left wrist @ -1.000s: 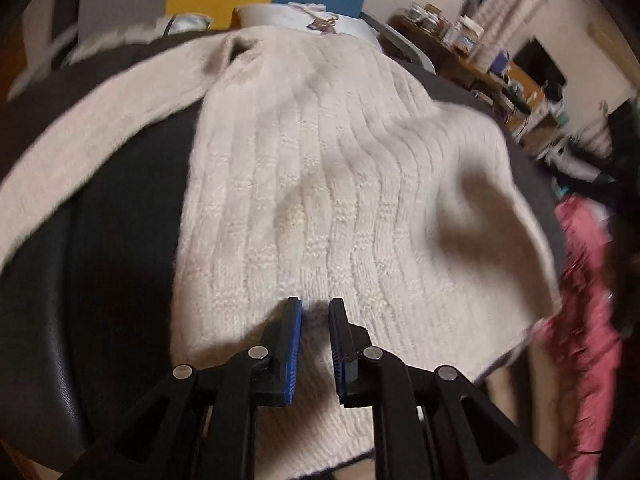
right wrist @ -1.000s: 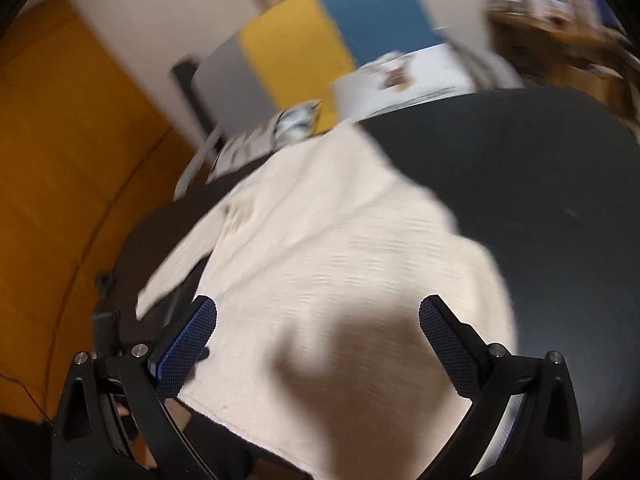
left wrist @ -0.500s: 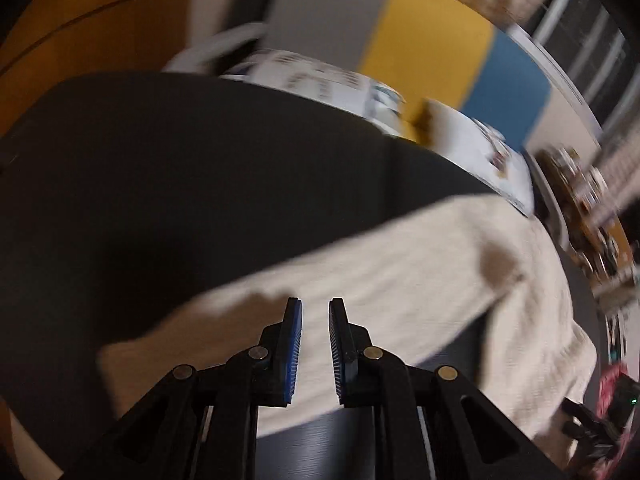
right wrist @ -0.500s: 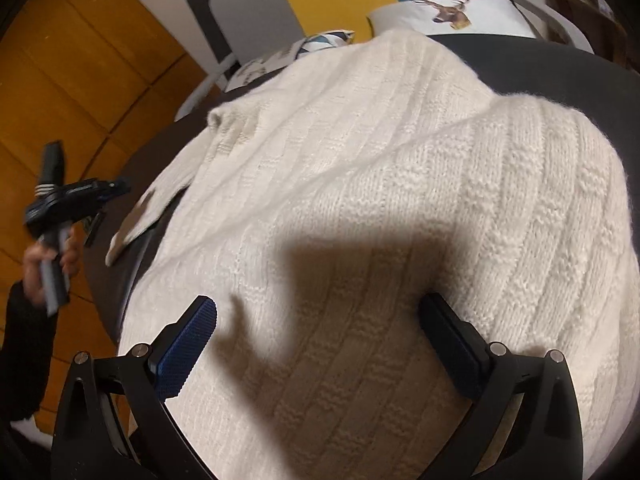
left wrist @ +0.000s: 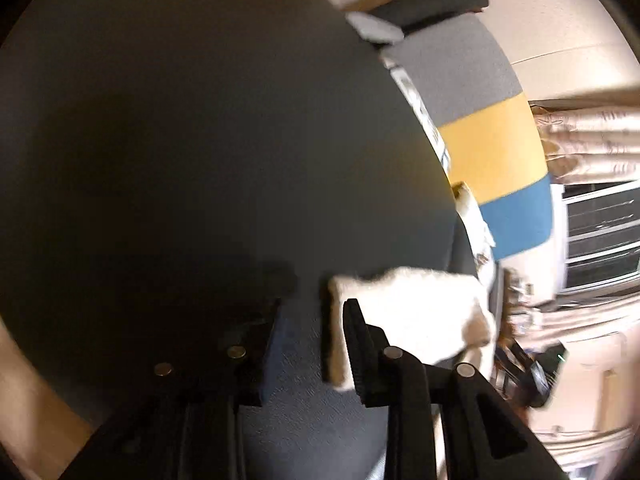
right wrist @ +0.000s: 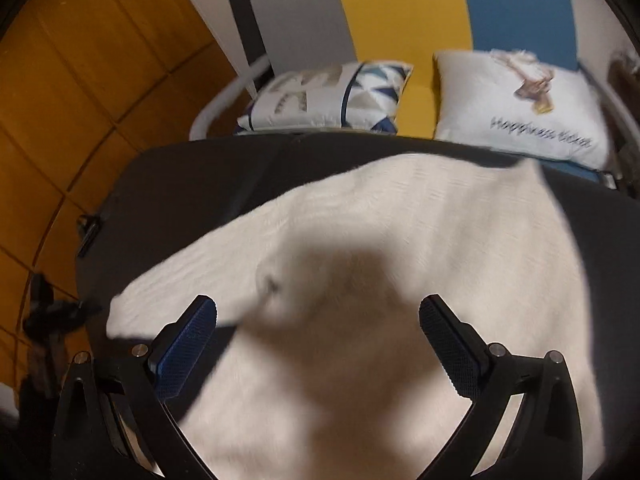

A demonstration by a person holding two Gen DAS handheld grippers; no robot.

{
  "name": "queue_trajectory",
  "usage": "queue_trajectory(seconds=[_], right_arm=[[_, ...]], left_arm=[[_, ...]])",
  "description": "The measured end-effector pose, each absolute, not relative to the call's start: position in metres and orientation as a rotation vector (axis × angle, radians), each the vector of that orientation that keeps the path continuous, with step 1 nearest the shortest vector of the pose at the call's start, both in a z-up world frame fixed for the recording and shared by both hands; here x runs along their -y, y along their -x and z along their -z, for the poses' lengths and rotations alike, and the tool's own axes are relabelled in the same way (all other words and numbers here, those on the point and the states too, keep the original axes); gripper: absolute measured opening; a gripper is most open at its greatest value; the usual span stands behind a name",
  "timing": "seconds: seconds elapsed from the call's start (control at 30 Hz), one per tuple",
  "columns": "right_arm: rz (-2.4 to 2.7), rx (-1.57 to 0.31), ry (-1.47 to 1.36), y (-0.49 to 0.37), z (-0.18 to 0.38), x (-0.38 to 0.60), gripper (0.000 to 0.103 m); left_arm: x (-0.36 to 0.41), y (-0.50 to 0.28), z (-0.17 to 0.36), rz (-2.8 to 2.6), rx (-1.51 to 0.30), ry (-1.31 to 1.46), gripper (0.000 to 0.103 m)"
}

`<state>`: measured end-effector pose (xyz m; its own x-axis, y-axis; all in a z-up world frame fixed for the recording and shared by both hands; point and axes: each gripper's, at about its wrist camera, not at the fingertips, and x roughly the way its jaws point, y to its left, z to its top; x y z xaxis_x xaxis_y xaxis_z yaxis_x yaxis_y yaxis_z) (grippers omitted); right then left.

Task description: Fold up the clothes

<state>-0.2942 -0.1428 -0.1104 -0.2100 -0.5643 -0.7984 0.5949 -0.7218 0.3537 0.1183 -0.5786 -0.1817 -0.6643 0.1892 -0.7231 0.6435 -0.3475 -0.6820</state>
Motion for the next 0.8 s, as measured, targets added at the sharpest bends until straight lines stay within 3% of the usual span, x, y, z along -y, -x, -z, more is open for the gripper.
queue_trajectory(seconds=[0.27, 0.37, 0.4, 0.43, 0.7, 0.8], right_arm=[[1.993, -0.085, -1.346, 0.319, 0.125, 0.183, 0.103], [2.027, -0.115, -1.356, 0.332, 0.121, 0.187, 0.103], [2.038, -0.125, -1.363, 0.337, 0.121, 0.188, 0.103], [2.048, -0.135, -1.370, 0.342, 0.120, 0.189, 0.103], [2.124, -0.211, -1.455, 0.369, 0.137, 0.183, 0.103], [2.136, -0.257, -1.457, 0.368, 0.149, 0.194, 0.103]], left_arm=[[0.570, -0.103, 0.196, 2.141, -1.726, -1.116, 0.032], [0.566, -0.097, 0.194, 2.178, -1.691, -1.114, 0.031], [0.564, -0.095, 0.193, 2.199, -1.650, -1.121, 0.024], [0.561, -0.094, 0.189, 2.218, -1.560, -1.130, 0.004], [0.575, -0.116, 0.111, 2.404, -1.177, -0.768, 0.005], [0.594, -0.106, 0.098, 2.389, -1.047, -0.758, 0.005]])
